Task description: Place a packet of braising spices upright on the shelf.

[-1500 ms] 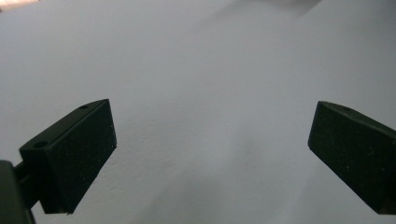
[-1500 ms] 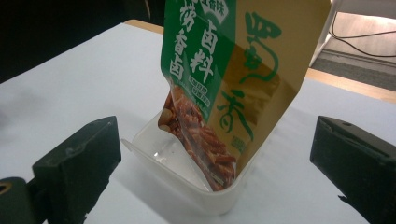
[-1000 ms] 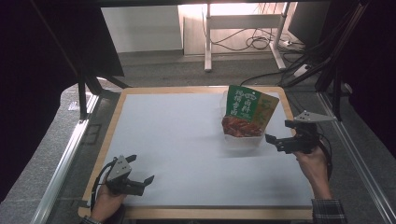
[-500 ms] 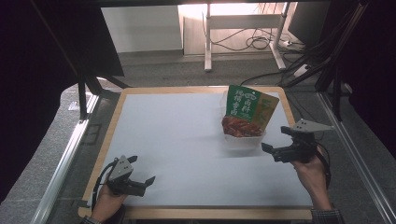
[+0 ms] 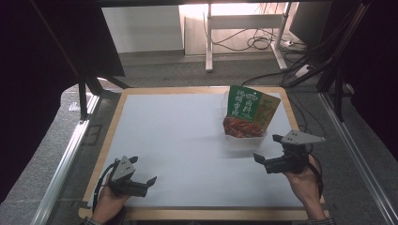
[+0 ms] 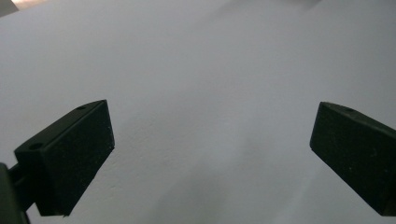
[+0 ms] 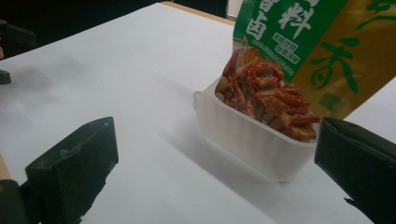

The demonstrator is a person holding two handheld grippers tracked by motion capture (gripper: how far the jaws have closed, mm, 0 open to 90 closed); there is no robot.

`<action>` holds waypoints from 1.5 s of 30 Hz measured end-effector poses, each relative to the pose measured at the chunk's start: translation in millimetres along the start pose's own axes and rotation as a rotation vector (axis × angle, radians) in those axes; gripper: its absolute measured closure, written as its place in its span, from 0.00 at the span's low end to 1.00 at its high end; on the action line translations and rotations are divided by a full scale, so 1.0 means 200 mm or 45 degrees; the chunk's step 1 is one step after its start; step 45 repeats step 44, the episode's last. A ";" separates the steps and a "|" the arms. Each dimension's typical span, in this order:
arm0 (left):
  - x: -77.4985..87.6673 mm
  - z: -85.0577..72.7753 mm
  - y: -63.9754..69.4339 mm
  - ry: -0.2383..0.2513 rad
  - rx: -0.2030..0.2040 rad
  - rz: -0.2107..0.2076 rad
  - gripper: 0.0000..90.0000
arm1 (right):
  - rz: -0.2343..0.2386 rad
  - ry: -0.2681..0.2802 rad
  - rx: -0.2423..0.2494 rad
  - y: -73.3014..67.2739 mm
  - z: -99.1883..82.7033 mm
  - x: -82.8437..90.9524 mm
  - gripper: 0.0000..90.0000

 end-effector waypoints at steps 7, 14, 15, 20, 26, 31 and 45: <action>0.01 0.00 0.00 0.010 0.013 -0.045 0.00 | 0.019 0.008 0.006 -0.04 -0.04 -0.03 0.00; 0.01 0.00 -0.01 0.028 0.020 -0.085 0.01 | 0.035 -0.008 0.013 -0.07 -0.09 -0.07 0.00; 0.01 0.00 -0.01 0.029 0.025 -0.090 0.01 | 0.037 -0.014 0.019 -0.07 -0.10 -0.08 0.00; 0.01 0.00 -0.01 0.025 0.028 -0.100 0.01 | 0.043 -0.046 0.049 -0.09 -0.12 -0.10 0.00; 0.01 0.00 -0.01 0.018 0.025 -0.104 0.01 | 0.067 -0.057 0.057 -0.11 -0.15 -0.14 0.00; 0.00 0.00 -0.01 0.011 0.021 -0.103 0.02 | 0.083 -0.092 0.058 -0.11 -0.19 -0.19 0.00; 0.00 0.00 0.00 0.008 0.010 -0.097 0.02 | 0.109 -0.164 0.054 -0.09 -0.26 -0.26 0.00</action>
Point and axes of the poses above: each handheld gripper's, and its own axes: x roughly backward along the jaws, z roughly out of its top, y roughly to its right, the point moved 2 cm from there along -x, roughly forward along the jaws, and after that the axes turned 11 degrees about z, right-handed, at the moved point
